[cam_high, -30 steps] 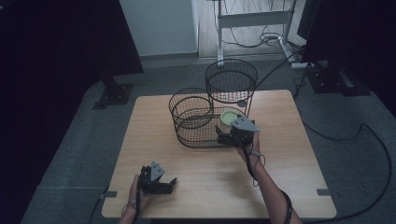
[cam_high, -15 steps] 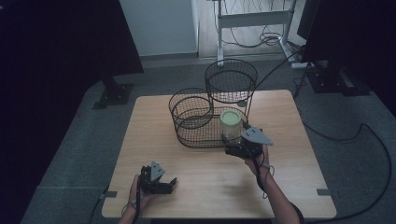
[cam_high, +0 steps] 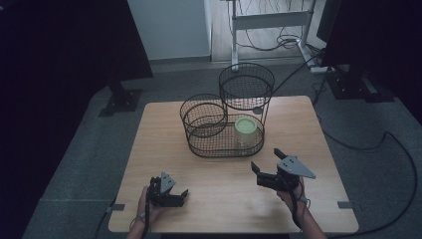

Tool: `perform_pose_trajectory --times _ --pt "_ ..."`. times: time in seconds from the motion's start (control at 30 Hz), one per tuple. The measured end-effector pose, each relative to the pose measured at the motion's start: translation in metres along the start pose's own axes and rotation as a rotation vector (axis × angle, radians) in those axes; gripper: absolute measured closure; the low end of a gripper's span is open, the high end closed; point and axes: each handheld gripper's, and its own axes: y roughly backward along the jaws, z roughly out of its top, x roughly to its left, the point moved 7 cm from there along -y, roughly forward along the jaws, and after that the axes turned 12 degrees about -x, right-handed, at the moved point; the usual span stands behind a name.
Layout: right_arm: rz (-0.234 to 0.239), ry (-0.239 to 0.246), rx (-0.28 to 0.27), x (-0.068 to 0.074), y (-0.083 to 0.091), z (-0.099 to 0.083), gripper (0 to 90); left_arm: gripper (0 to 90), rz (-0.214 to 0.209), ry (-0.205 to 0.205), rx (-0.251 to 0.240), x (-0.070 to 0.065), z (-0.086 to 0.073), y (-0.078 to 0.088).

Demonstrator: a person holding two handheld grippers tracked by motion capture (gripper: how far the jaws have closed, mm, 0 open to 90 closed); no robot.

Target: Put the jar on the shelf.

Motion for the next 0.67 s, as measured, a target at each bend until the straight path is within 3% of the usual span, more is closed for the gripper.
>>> perform_pose_trajectory --times 0.23,0.47,0.67 --pt "-0.009 0.003 0.067 -0.007 0.021 -0.026 6.5 5.5 0.001 0.000 0.001 0.000 0.000 0.000" --pt "-0.047 -0.026 0.143 -0.018 0.024 -0.056 5.8 5.6 -0.001 -0.002 -0.001 0.000 0.000 0.000" --pt "-0.070 -0.058 0.149 -0.022 0.024 -0.061 4.1 5.7 -0.011 0.004 0.001 0.000 0.000 0.000"
